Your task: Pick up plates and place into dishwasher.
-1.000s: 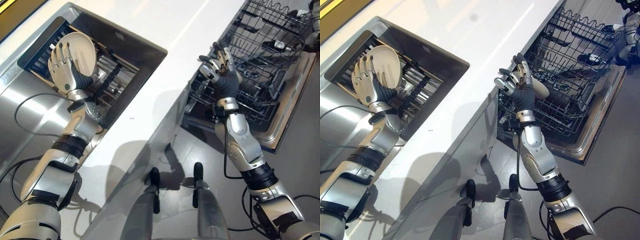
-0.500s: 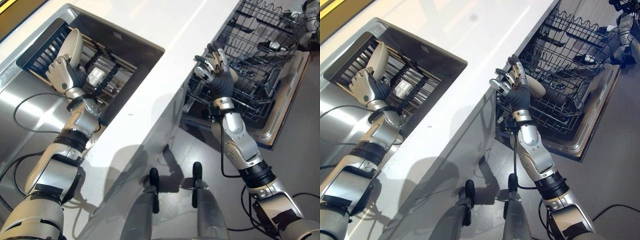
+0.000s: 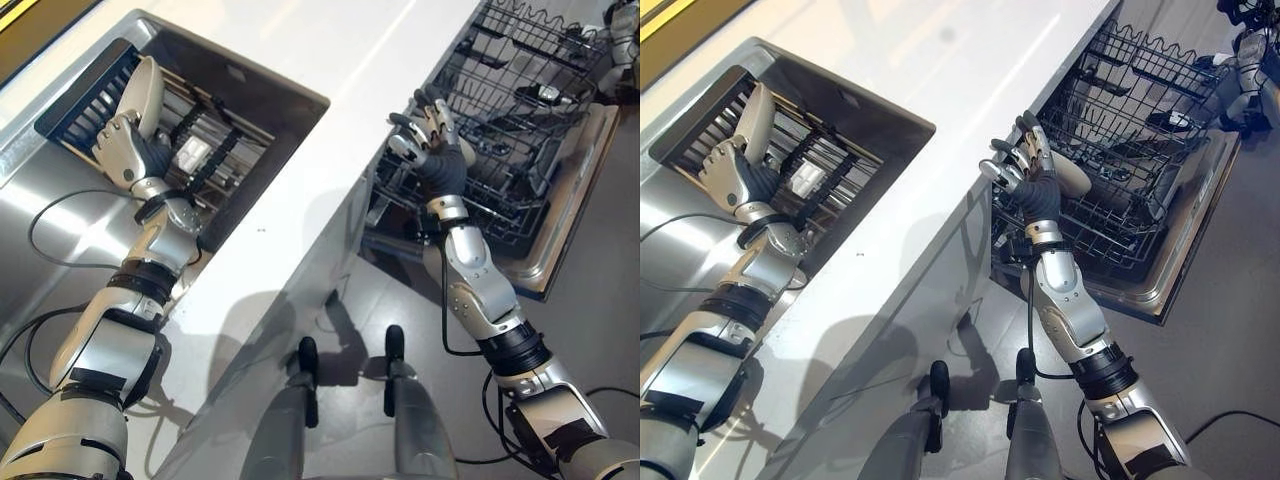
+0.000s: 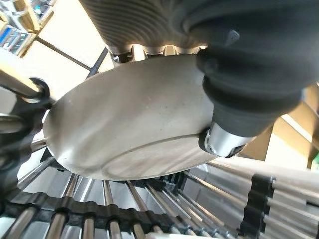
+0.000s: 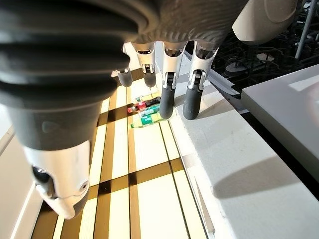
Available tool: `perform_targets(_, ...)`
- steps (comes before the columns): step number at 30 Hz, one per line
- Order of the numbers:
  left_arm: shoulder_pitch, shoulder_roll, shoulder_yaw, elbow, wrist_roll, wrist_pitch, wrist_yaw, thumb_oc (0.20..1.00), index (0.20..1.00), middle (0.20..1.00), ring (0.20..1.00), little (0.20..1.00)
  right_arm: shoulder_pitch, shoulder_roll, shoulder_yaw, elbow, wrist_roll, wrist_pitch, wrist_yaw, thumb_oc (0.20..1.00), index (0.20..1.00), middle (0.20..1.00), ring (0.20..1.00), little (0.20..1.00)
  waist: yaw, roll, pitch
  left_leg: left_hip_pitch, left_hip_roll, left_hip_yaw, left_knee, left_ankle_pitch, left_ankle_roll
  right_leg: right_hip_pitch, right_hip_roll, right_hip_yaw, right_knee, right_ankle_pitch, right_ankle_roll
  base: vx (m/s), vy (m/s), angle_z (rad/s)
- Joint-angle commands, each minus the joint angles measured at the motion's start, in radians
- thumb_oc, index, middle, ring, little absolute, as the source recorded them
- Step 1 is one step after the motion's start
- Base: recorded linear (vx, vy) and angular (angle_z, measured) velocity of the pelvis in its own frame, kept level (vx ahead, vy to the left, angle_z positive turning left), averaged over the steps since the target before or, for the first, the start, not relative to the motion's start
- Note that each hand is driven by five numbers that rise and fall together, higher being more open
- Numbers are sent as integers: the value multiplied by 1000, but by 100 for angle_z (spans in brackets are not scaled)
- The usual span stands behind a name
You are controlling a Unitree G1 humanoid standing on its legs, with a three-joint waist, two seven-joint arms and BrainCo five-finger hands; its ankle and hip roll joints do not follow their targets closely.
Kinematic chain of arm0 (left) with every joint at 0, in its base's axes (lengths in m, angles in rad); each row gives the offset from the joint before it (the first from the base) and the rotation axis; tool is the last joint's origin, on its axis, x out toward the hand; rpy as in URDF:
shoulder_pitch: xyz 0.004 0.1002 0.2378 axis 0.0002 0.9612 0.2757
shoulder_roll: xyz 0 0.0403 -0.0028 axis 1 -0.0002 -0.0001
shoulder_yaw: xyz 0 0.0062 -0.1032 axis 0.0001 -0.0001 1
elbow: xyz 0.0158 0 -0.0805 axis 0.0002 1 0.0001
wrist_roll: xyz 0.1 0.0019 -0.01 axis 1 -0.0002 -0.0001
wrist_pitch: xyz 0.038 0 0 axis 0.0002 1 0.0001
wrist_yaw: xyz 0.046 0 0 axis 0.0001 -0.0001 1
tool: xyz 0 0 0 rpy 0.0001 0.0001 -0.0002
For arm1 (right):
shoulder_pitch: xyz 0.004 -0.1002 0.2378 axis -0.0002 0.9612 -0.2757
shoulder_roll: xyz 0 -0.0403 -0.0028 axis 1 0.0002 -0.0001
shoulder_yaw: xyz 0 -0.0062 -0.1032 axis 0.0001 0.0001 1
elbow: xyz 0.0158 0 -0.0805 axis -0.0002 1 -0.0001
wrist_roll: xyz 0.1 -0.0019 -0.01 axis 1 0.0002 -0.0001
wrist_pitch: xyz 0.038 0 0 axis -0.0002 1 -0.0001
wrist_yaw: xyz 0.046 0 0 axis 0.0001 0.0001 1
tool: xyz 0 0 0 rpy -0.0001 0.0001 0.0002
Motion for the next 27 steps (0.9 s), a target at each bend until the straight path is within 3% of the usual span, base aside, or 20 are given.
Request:
perform_targets(1,187,-280,19,89,-70,-101,119,200,200,200,200,200,47,-16,62,42,3,87,35,1000,1000,1000,1000,1000,-5,-26,186,53,20,-56,-14,-19,-17,52,0,-33,36,-21,12,-17,-5,6)
perform_targets(6,307,-230,122,-79,19,-209,184,200,200,200,200,200,135,-25,7,-1,-9,97,80,1000,1000,1000,1000,1000,22,-8,133,119,18,-64,-25,-31,-20,131,-16,-68,18,-35,5,15,-16,14)
perform_targets(13,493,-156,236,-341,153,-278,190,200,200,200,200,200,259,-24,-40,-58,-26,113,117,1000,1000,1000,1000,1000,60,14,29,214,35,-69,-61,-42,-27,258,-8,-109,-27,-67,-15,19,-27,6)
perform_targets(18,591,-144,293,-490,207,-373,96,200,200,200,200,200,349,-14,-57,-94,-33,113,128,1000,1000,1000,1000,1000,79,19,-43,287,45,-77,-100,-48,-28,350,10,-122,-57,-94,-21,55,-59,10)
perform_targets(21,628,-144,302,-589,185,-450,-44,200,200,200,200,200,392,-10,-66,-114,-39,105,127,1000,1000,1000,1000,1000,88,19,-81,324,51,-82,-122,-50,-29,396,21,-127,-74,-104,-20,48,-52,7)
perform_targets(23,650,-136,304,-637,160,-529,-132,200,200,200,200,200,413,-13,-87,-128,-40,105,127,1000,1000,1000,1000,1000,90,20,-107,348,54,-84,-134,-52,-30,420,27,-127,-81,-109,-18,40,-34,11)
perform_targets(27,677,-117,332,-715,149,-664,-188,200,200,200,200,200,436,-23,-133,-132,-32,93,128,1000,1000,1000,1000,1000,93,20,-151,387,58,-86,-150,-62,-31,462,35,-125,-97,-117,-15,42,-30,6)
